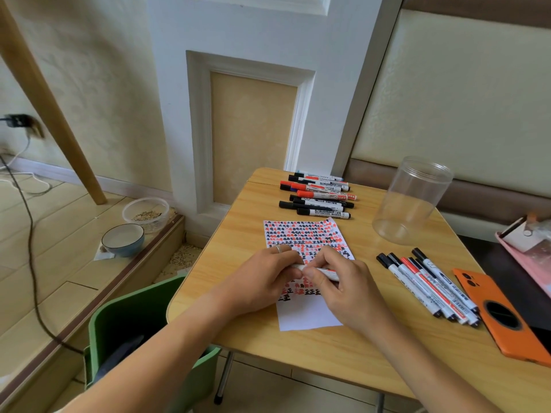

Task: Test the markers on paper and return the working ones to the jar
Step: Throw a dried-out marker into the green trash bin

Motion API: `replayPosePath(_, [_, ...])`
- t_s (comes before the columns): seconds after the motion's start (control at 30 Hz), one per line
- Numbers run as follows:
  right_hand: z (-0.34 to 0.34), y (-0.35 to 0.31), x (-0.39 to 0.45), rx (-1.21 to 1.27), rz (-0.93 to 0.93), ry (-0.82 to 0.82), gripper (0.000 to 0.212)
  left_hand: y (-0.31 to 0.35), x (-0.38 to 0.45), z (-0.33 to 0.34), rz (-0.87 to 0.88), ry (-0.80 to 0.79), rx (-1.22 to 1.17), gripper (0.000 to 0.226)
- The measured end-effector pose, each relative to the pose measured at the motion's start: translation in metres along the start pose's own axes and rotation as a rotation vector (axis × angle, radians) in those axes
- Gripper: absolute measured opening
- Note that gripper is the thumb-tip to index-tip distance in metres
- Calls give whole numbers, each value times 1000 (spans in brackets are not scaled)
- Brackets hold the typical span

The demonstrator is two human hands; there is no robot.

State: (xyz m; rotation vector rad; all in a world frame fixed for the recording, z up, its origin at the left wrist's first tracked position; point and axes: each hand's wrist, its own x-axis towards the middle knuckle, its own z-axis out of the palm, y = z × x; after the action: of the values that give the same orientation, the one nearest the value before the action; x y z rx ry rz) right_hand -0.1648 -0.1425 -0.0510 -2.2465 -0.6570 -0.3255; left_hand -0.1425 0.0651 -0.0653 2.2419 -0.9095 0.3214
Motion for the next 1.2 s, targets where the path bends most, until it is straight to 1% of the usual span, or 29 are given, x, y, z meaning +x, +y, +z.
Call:
replayPosePath(0.07, [-1,1,0,17,27,-4,26,1,1,0,0,0,-14,13])
replayPosePath(0.13, [-1,3,0,51,62,-12,28,2,1,0,0,-5,-14,15])
replayPosePath(0.27, [-1,5,0,88,102,-66,16,4,1,-4,-19,-36,8,14])
replayPosePath(0.37, [-5,0,9,102,79,-83,10,7,0,-10,-69,25,28,16])
replayPosePath(0.4, [-6,-1,14,109,77,-68,11,7,-2,-13,-88,63,64,17])
replayPosePath(0.43, [-6,-2,19,102,75,-41,17,7,-3,-17,-106,105,126,18])
replayPosePath(0.5, [-2,2,29,3,74,0,37,4,-8,-24,-150,186,265,21])
replayPosePath(0.57, [7,8,37,-108,114,-48,53,-3,-16,-33,-228,263,327,23])
replayPosePath(0.6, [13,11,38,-155,136,-95,57,-7,-21,-39,-265,304,336,22])
replayPosePath(0.7, [30,26,40,-323,111,-209,56,-20,-42,-59,-410,428,374,19])
replayPosePath(0.8, [37,30,40,-361,105,-198,53,-35,-67,-82,-619,552,447,13])
replayPosePath(0.83, [38,31,40,-369,100,-188,52,-41,-77,-90,-696,556,469,9])
replayPosePath(0.87, [37,31,41,-377,93,-180,52,-49,-88,-96,-786,512,484,6])
replayPosePath(0.9, [37,31,40,-381,87,-176,52,-58,-99,-101,-887,426,488,5])
replayPosePath(0.97, [38,31,40,-388,80,-175,52,-79,-121,-104,-1089,172,470,9])
replayPosePath(1.03, [38,33,40,-400,76,-172,50,-95,-137,-99,-1207,-47,453,11])
replayPosePath(1.1, [39,32,40,-404,72,-166,52,-104,-143,-93,-1227,-132,420,19])
replayPosePath(1.17, [39,31,39,-393,74,-160,59,-110,-141,-86,-1195,-144,393,34])
replayPosePath(1.2, [39,31,38,-385,78,-159,61,-112,-137,-84,-1181,-146,387,36])
